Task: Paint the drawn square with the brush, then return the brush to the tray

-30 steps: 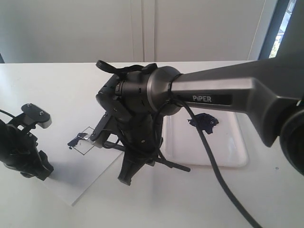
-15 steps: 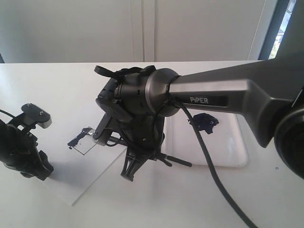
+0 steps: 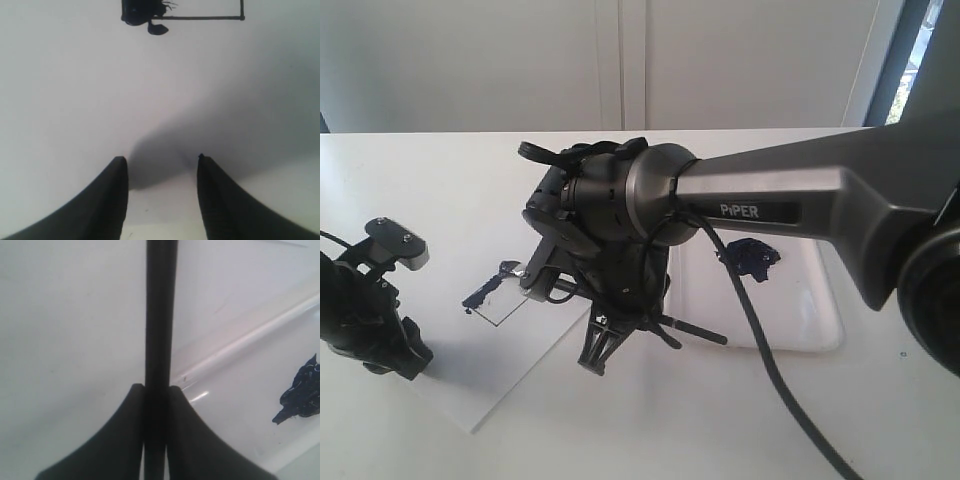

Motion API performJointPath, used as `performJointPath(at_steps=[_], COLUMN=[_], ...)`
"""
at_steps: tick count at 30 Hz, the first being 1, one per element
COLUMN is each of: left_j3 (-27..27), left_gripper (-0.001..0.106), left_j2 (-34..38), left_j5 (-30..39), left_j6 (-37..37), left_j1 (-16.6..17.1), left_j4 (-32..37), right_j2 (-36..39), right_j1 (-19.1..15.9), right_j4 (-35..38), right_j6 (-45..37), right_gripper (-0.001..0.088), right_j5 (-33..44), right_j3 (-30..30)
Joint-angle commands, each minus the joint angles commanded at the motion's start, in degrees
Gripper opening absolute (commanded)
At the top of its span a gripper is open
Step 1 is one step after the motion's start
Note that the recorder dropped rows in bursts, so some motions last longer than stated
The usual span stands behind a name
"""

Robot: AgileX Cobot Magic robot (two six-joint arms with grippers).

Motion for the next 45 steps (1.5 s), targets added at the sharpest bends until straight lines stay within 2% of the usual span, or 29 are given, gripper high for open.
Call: performJointPath(at_steps=[29,38,45], left_j3=[0.00,0.00,0.00], left_gripper=[0.050,0.050,0.050], left_j2=[0.00,0.00,0.00], left_j5=[-0.12,-0.12,-0.12], left_j6=[0.00,0.00,0.00], left_j1=[0.00,0.00,0.00], left_j4=[-0.10,-0.10,-0.10], right_j2=[0.24,0.22,0.22], right_j1=[0.00,0.00,0.00], right_j4=[0.68,3.53,9.07], right_j6=[-1.71,-5.11,-9.63], right_gripper=[0.0000,0.0000,0.0000], right_j5=[1.56,1.56,1.84], right_j3=[0.00,0.00,0.00])
